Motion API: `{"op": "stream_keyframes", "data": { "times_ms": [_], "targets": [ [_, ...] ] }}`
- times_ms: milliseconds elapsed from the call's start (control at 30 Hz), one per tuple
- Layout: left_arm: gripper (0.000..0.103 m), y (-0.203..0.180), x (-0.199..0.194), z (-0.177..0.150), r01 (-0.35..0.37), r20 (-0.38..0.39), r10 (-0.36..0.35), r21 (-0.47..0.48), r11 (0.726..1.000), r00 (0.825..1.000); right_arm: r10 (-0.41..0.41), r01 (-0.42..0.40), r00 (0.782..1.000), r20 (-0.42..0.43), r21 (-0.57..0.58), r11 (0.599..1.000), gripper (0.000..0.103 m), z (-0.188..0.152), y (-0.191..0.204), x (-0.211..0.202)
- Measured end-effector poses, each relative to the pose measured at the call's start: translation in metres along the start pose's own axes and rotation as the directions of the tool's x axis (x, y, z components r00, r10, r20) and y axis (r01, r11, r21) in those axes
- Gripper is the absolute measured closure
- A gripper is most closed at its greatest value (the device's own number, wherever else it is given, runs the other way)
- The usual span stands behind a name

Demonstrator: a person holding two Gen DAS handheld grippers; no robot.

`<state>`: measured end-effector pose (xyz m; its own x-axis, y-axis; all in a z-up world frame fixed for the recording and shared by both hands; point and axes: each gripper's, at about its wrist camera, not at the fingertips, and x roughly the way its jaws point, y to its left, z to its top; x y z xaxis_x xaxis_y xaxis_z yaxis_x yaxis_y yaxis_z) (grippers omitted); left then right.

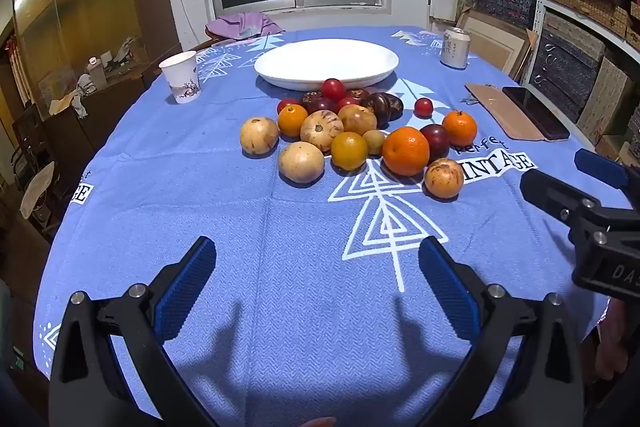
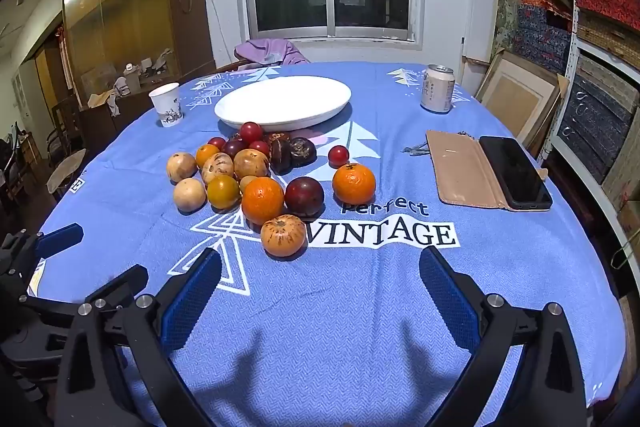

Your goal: Organize fruits

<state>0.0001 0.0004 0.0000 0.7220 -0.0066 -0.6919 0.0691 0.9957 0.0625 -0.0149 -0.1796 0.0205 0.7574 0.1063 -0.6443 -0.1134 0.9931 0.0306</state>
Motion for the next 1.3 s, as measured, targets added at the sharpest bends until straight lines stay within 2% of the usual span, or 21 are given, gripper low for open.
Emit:
{"op": "stream_keyframes", "data": {
  "times_ms": [667,1300],
  "targets": [
    [0.004,0.001,0.003,-0.001,0.034,-0.010,-0.034,-0.020,0.999,0.999,0.006,-0.006,1.000,0.000,0.007,1.000,0.003,-0.001,-0.001,0.001],
    [0.004,0.003,0.013,-0.003,0.033,-0.045,-0.035,-0.037,0.999,0.998,0.008,-0.008,1.000,-0.003,0.011,1.000,0.003,0.000,-0.003,0.001]
  ]
}}
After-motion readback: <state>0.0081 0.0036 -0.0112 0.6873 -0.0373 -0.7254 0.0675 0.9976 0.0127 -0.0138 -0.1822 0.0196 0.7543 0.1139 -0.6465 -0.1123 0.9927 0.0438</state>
